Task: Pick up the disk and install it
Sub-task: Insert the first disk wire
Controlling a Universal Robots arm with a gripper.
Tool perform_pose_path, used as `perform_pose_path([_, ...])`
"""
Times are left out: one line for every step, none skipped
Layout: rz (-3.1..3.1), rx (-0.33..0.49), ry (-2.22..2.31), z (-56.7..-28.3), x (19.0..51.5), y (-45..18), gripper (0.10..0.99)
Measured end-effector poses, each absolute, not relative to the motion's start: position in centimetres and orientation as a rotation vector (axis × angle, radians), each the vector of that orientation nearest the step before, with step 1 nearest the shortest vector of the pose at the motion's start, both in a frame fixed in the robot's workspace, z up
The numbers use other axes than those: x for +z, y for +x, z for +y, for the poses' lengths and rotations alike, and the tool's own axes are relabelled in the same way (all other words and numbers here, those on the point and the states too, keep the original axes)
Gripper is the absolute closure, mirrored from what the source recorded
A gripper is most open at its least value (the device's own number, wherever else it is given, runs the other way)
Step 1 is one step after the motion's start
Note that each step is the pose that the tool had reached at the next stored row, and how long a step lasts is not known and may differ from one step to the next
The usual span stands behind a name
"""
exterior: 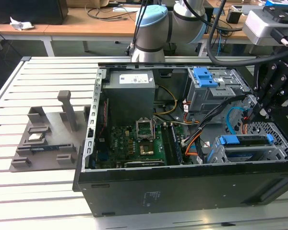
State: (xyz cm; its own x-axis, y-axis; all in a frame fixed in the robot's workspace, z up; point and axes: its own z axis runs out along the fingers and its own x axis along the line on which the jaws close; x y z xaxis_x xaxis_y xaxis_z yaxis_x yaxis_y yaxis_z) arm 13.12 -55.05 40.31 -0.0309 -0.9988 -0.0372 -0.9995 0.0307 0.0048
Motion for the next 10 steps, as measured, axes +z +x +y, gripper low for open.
perform_pose_path([2.238, 0.046, -2.171, -55.05, 40.31, 13.12, 0.914])
perform_pose_path([2.238, 0.046, -2.171, -55.05, 40.31, 13.12, 0.851])
perform_pose_path([2.238, 0.046, -2.171, -55.05, 40.31, 13.12, 0.851])
perform_pose_path([2.238, 0.046, -2.170, -55.05, 40.31, 13.12, 0.792])
perform_pose_path([2.238, 0.046, -2.171, -55.05, 40.31, 13.12, 0.792])
perform_pose_path([2.238, 0.046, -2.170, -55.05, 40.31, 13.12, 0.792])
perform_pose_path([2.238, 0.046, -2.170, -55.05, 40.30, 13.12, 0.725])
perform_pose_path([2.238, 0.046, -2.170, -55.03, 40.30, 13.18, 0.725])
perform_pose_path([2.238, 0.046, -2.170, -54.89, 40.28, 13.48, 0.725])
perform_pose_path([2.238, 0.046, -2.170, -54.80, 40.30, 13.72, 0.725])
